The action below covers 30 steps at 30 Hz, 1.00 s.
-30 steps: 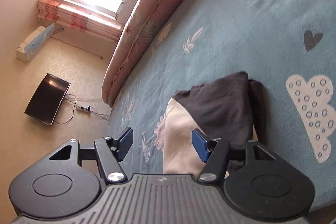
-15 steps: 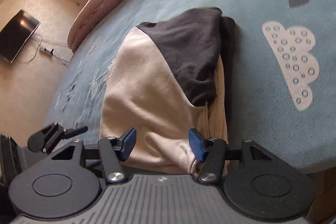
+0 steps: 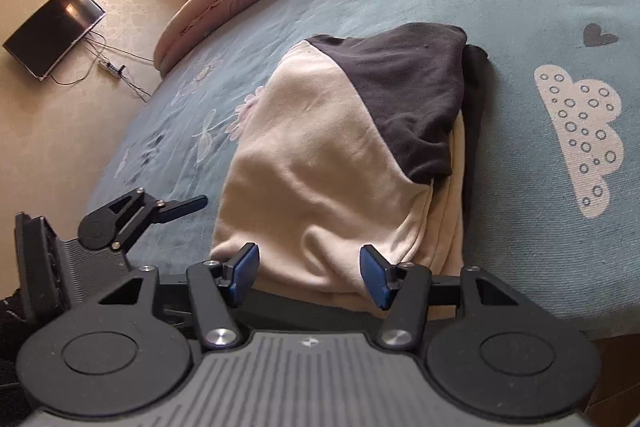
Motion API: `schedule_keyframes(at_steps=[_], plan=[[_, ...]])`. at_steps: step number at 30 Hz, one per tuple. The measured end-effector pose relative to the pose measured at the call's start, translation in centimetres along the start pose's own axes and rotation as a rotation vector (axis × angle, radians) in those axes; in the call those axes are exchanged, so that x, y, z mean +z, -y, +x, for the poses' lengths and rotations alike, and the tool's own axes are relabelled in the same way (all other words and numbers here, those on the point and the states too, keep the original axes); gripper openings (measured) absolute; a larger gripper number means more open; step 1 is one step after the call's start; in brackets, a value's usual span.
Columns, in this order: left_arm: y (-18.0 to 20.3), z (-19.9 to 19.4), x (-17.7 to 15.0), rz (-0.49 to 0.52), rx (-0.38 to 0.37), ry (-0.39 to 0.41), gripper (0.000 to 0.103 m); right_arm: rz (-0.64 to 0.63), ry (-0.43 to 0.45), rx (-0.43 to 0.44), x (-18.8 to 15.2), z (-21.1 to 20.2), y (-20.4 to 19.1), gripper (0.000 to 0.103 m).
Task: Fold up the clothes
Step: 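Lift both open grippers back above the folded sweatshirt bundle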
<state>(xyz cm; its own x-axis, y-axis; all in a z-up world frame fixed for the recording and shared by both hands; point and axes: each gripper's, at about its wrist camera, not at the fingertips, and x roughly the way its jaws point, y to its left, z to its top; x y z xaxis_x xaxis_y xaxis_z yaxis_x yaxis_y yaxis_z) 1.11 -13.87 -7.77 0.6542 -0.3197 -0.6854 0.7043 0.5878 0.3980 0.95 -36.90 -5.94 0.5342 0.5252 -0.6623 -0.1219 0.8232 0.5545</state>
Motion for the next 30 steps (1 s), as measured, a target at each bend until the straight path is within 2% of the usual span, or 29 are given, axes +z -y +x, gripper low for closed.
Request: schedule_keyframes(at_steps=[3, 5, 6, 7, 11, 13, 20, 21, 22, 25, 30], plan=[[-0.3, -0.3, -0.4, -0.008, 0.020, 0.022, 0.072, 0.012, 0.018, -0.049, -0.2, 0.1, 0.3, 0.065], [-0.9, -0.2, -0.7, -0.021, 0.059, 0.018, 0.072, 0.021, 0.030, -0.081, -0.3, 0.1, 0.4, 0.064], [-1.4, -0.1, -0.9, -0.049, 0.049, 0.008, 0.072, 0.025, 0.036, -0.097, -0.3, 0.1, 0.5, 0.059], [-2.0, 0.0, -1.1, -0.075, 0.039, -0.001, 0.072, 0.029, 0.042, -0.113, -0.4, 0.2, 0.6, 0.048], [-1.8, 0.1, -1.7, -0.075, 0.024, -0.006, 0.072, 0.103, 0.157, -0.107, -0.8, -3.1, 2.1, 0.050], [-1.6, 0.3, -1.7, -0.077, 0.019, -0.010, 0.072, 0.122, 0.166, -0.081, -1.1, -3.7, 2.4, 0.049], [-2.0, 0.4, -2.1, -0.125, -0.002, -0.015, 0.072, 0.102, 0.089, -0.043, -2.5, -1.2, 2.3, 0.047], [-2.0, 0.3, -2.1, -0.121, -0.003, -0.017, 0.072, 0.085, 0.072, -0.066, -2.6, -0.7, 2.2, 0.034], [-1.9, 0.3, -2.1, -0.117, -0.005, -0.019, 0.072, 0.066, 0.055, -0.090, -2.8, -0.3, 2.0, 0.014], [-2.1, -0.1, -2.0, -0.109, -0.022, -0.027, 0.072, 0.039, 0.042, -0.127, -2.8, -0.8, 1.7, 0.009], [-3.3, -1.5, -1.7, -0.111, -0.104, -0.038, 0.072, -0.015, -0.024, -0.184, -2.6, -2.2, 1.7, 0.009]])
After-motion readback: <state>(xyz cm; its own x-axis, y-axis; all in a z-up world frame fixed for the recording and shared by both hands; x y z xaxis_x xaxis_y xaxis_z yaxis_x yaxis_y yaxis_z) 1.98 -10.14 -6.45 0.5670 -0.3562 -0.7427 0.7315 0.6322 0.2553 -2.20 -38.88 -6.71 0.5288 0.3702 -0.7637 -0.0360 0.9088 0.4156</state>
